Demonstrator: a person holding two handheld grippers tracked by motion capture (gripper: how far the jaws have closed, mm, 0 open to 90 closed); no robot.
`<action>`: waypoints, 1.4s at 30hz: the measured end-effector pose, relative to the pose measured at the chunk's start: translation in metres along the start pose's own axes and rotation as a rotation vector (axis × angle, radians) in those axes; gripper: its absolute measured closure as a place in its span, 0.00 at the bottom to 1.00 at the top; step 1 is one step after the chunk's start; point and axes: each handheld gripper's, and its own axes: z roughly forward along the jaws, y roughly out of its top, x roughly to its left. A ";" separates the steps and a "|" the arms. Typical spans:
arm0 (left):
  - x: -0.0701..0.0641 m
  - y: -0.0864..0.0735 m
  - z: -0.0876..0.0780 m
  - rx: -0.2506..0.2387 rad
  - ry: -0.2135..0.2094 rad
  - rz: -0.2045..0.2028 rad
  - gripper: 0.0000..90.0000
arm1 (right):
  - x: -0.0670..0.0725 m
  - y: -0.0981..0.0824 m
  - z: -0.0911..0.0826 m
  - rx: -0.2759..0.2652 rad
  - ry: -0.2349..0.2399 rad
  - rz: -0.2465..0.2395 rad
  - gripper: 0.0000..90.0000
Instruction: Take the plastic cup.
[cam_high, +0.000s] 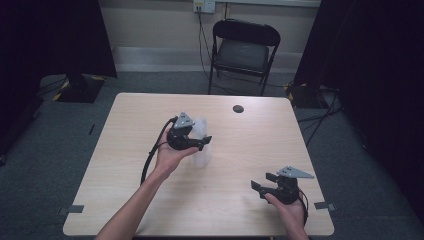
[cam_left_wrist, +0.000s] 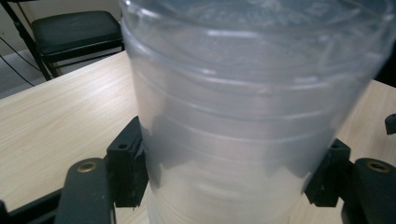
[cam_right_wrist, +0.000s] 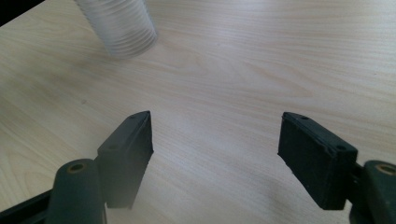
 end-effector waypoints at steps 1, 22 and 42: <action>0.000 0.000 0.000 -0.001 -0.001 -0.005 0.33 | 0.000 0.000 0.000 0.000 -0.001 0.000 0.29; -0.002 0.009 -0.013 -0.070 0.001 -0.036 0.38 | 0.000 0.000 0.000 0.002 -0.002 0.001 0.29; -0.006 0.025 -0.026 -0.138 -0.018 -0.012 0.42 | 0.000 0.000 0.000 0.002 0.000 -0.001 0.29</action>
